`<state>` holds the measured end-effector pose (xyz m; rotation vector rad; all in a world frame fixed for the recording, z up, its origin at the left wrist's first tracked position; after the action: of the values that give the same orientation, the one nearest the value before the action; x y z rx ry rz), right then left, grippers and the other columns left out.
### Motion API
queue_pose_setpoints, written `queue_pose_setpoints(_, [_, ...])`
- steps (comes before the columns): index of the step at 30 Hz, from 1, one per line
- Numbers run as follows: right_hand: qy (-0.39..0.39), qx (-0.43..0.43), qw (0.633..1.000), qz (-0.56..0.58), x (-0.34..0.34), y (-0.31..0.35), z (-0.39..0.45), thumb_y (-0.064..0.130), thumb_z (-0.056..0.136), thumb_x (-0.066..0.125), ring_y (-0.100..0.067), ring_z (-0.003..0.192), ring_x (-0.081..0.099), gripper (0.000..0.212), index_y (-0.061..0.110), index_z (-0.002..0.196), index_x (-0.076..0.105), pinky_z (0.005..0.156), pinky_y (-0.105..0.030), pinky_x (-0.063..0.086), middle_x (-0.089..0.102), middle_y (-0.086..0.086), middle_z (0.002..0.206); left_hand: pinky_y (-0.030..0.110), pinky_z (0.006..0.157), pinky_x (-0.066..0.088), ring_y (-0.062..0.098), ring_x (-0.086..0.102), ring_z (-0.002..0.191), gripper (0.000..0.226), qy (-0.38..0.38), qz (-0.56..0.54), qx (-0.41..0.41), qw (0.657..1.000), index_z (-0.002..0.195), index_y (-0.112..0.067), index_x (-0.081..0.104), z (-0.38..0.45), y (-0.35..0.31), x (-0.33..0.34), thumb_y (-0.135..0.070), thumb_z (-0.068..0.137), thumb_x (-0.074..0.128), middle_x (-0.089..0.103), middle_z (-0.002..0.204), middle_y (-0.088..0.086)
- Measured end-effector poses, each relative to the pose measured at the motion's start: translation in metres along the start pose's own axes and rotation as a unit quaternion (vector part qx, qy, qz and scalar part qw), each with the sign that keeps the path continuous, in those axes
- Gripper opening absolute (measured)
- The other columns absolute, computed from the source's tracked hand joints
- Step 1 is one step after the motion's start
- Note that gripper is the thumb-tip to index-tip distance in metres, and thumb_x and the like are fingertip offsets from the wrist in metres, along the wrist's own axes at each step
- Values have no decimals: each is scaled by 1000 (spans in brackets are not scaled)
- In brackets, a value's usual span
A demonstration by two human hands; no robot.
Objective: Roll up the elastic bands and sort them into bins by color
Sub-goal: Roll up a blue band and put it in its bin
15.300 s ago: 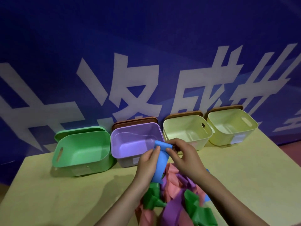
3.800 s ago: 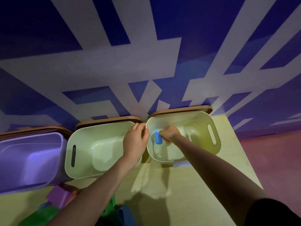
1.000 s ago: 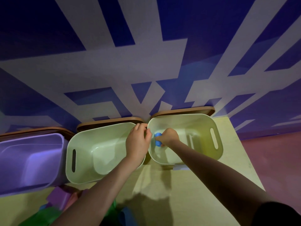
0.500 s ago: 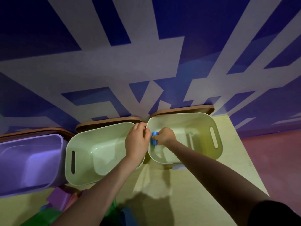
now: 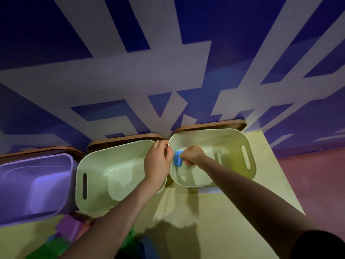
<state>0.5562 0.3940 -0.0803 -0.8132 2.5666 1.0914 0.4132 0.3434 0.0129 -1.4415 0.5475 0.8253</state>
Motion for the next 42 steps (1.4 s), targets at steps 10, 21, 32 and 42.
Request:
queue_pose_setpoints(10, [-29,-36,993,-110,4,4,2,42,75,75,-14,57,52,36,8,78,63,48,-22,40,58,-3,68,24,64,42,11,55,85,19,8,-1,-1,1000,105,-16,63,0,0,-1,-22,94,49,61,97,-5])
queue_pose_setpoints(21, [15,-3,997,74,10,2,-2,6,88,62,-16,57,64,24,1,111,59,56,-25,56,65,-13,78,27,66,46,12,57,87,18,6,-8,-1,1000,105,-16,63,1,1,1,-22,94,49,62,98,-5])
queue_pose_setpoints(32, [-64,23,995,-76,13,3,0,36,83,71,-21,63,66,32,10,76,53,55,-25,53,71,-11,84,30,67,46,15,56,87,19,3,-6,-6,1000,104,-15,63,1,0,1,-21,94,49,62,98,-4])
queue_pose_setpoints(42, [-94,-76,967,-223,16,11,-3,39,88,65,-26,103,59,37,11,111,58,82,-31,45,63,-8,110,27,65,43,14,56,86,18,1,-9,-4,1000,103,-14,63,0,0,1,-20,93,50,62,98,-4])
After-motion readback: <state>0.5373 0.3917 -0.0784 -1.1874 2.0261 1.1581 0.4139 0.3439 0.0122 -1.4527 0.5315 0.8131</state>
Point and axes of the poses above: each hand's wrist, its own z-axis towards the middle knuckle, its own x-axis out of the palm, y = z × x, the point moved 4 cm from there along z, towards the middle knuckle
